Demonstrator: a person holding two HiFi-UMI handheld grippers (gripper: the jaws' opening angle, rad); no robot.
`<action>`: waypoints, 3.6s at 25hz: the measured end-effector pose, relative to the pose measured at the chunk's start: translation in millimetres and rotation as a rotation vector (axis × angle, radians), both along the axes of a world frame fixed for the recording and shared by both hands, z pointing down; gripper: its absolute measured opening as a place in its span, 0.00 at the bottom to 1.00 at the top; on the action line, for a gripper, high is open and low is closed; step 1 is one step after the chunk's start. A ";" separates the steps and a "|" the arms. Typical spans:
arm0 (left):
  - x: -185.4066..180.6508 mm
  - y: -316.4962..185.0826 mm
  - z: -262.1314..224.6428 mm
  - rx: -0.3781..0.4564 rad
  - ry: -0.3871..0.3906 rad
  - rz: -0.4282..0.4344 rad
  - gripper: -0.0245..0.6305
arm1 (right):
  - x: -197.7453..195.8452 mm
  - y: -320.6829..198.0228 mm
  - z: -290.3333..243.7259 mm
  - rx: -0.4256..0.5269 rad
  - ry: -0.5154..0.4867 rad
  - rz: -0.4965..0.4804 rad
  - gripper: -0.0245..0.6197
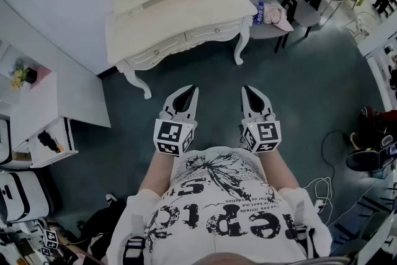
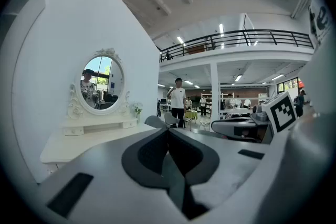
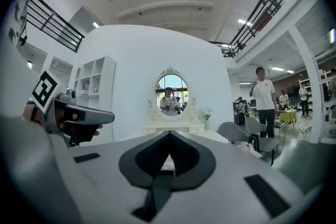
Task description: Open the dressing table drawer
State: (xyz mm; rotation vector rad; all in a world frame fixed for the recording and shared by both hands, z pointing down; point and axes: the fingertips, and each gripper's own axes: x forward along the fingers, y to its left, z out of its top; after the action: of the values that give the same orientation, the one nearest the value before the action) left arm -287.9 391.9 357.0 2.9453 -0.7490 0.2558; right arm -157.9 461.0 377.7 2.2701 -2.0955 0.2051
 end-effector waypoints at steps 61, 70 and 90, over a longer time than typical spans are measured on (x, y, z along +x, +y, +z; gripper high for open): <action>240.9 -327.6 63.9 -0.146 -0.031 -0.345 0.07 | 267.1 -376.6 65.2 -0.191 -0.002 -0.289 0.07; 254.5 -477.8 53.6 -0.115 -0.002 -0.309 0.07 | 279.8 -516.2 66.0 -0.200 -0.010 -0.258 0.07; 246.1 -590.9 105.6 -0.228 -0.055 -0.397 0.07 | 289.2 -665.6 146.6 -0.294 -0.011 -0.336 0.07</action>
State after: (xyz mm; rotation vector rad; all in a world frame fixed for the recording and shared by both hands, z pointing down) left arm -41.8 -198.9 462.7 2.5192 -1.1986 0.3604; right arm 131.3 -204.6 524.3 1.7331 -2.2361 0.4725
